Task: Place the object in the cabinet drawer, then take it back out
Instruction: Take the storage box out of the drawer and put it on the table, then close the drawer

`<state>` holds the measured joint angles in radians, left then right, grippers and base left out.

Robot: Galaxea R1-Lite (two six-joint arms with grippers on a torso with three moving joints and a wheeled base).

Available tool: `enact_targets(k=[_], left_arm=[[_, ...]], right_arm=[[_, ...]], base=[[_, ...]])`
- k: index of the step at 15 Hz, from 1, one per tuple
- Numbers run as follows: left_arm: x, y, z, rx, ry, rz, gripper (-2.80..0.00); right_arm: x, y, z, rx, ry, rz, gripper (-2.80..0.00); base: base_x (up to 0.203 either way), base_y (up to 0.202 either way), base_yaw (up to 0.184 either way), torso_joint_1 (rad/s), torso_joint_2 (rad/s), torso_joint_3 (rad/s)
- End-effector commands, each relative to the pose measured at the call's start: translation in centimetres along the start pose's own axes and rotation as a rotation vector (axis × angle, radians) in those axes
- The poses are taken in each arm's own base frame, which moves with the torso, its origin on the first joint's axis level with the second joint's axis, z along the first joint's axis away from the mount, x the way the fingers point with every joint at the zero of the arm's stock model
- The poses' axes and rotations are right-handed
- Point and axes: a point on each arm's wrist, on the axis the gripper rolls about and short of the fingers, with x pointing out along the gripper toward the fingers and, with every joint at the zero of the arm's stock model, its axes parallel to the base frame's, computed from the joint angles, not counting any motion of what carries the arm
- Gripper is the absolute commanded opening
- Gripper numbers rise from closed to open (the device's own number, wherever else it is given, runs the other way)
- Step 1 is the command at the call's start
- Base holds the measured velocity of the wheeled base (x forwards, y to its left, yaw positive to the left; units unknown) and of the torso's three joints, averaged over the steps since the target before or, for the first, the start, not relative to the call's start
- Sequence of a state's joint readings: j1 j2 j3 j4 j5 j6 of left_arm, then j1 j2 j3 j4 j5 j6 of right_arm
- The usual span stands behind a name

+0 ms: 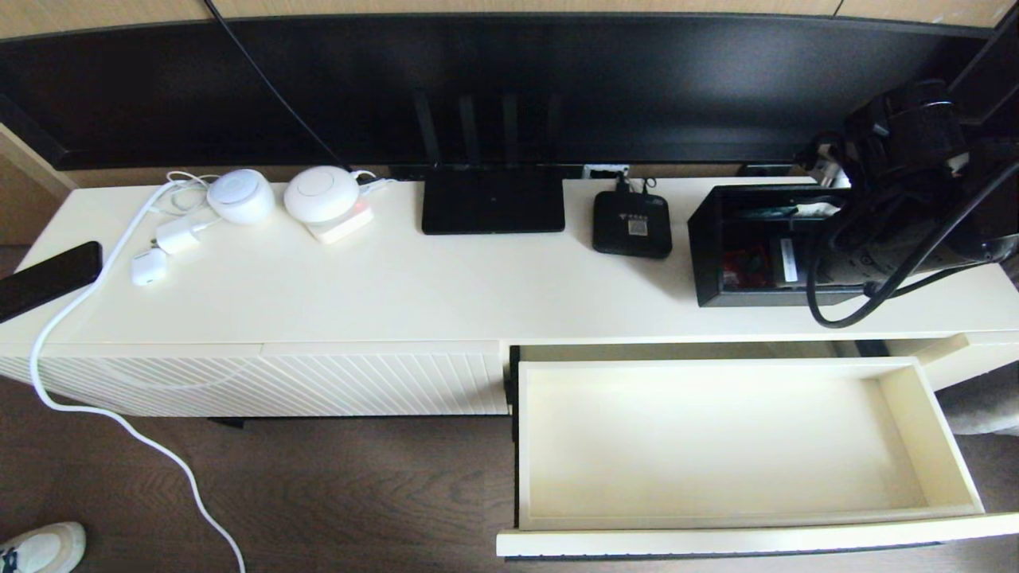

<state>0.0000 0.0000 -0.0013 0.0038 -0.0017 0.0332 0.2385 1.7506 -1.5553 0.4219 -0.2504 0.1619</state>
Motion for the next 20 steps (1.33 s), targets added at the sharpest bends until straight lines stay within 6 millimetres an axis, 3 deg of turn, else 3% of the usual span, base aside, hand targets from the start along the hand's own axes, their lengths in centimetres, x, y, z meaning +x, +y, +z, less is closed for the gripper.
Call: enact_targets(k=[1, 4, 5, 11, 15, 18, 20], left_arm=[[0.0, 0.0, 0.0, 0.001, 0.002, 0.0, -2.8], [0.0, 0.0, 0.0, 0.001, 0.004, 0.0, -2.8], [0.0, 0.0, 0.0, 0.001, 0.002, 0.0, -2.8], [0.0, 0.0, 0.0, 0.001, 0.002, 0.0, -2.8], [0.0, 0.0, 0.0, 0.001, 0.003, 0.0, -2.8], [0.0, 0.0, 0.0, 0.001, 0.001, 0.0, -2.8], [0.0, 0.0, 0.0, 0.001, 0.001, 0.0, -2.8]], right_arm=[[0.1, 0.0, -0.3, -0.001, 0.011, -0.003, -2.8], [0.1, -0.1, -0.4, -0.001, 0.017, -0.006, -2.8], [0.1, -0.1, -0.5, -0.002, 0.018, -0.006, 0.0], [-0.3, -0.1, -0.1, -0.002, -0.006, -0.004, 0.0], [-5.2, -1.4, -0.3, 0.008, -0.092, 0.003, 0.0], [-7.6, -2.5, -3.3, -0.095, -0.062, -0.004, 0.0], [-8.5, -2.7, -6.5, -0.15, -0.001, 0.008, 0.0]], base=[[0.0, 0.0, 0.0, 0.0, 0.0, 0.0], [0.0, 0.0, 0.0, 0.0, 0.0, 0.0], [0.0, 0.0, 0.0, 0.0, 0.0, 0.0], [0.0, 0.0, 0.0, 0.0, 0.0, 0.0], [0.0, 0.0, 0.0, 0.0, 0.0, 0.0], [0.0, 0.0, 0.0, 0.0, 0.0, 0.0], [0.0, 0.0, 0.0, 0.0, 0.0, 0.0]])
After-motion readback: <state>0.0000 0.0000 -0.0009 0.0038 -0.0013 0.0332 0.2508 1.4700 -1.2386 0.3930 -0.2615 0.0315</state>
